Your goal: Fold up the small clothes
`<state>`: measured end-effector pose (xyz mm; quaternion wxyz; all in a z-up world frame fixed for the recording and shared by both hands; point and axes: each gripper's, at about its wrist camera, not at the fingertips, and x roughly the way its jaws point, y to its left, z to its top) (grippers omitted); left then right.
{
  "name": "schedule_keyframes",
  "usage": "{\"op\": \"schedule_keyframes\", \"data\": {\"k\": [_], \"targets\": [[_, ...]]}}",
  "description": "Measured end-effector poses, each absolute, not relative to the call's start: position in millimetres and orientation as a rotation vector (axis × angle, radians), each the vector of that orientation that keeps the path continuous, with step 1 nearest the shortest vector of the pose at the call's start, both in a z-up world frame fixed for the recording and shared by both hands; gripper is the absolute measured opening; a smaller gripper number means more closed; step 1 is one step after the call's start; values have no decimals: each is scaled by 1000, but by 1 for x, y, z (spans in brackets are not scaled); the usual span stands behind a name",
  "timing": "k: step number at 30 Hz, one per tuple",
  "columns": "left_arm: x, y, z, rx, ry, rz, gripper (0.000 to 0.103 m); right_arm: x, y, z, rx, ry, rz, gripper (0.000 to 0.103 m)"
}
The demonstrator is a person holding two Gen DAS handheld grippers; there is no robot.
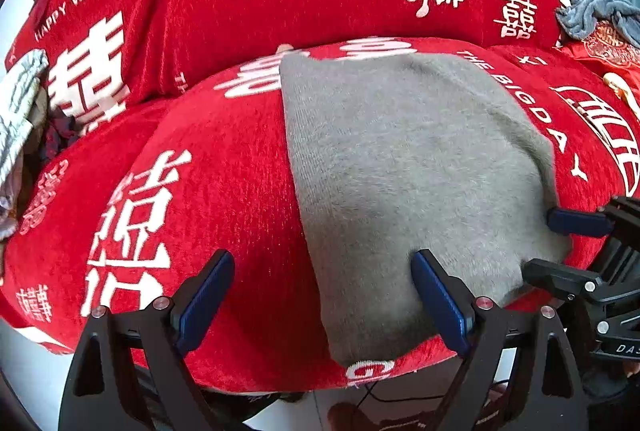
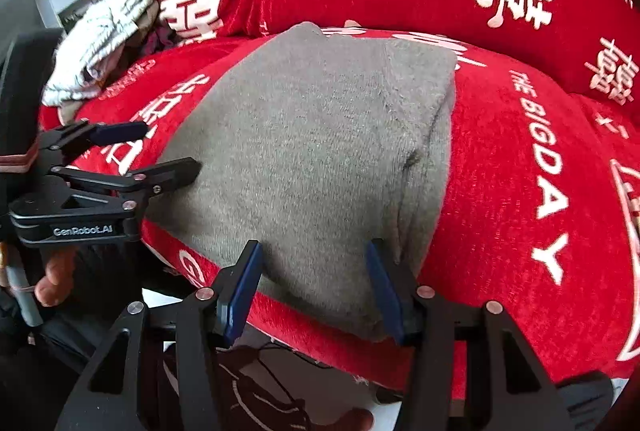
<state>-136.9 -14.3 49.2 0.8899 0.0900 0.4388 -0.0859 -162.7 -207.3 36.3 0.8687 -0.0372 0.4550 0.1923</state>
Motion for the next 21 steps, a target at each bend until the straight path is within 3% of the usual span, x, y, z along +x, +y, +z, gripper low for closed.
{"op": "schedule_keyframes", "data": {"k": [5,11,21], "targets": [[-141,-23,71,235,819,-127,91,-170,-185,67,-242,840,303,65],[-140,-19,84,210,753,-47,91,-165,-177,87,-231,814,270,72],[-138,-22,85,182,781,-67,91,-159,-178,86,-183,857,236,72]]}}
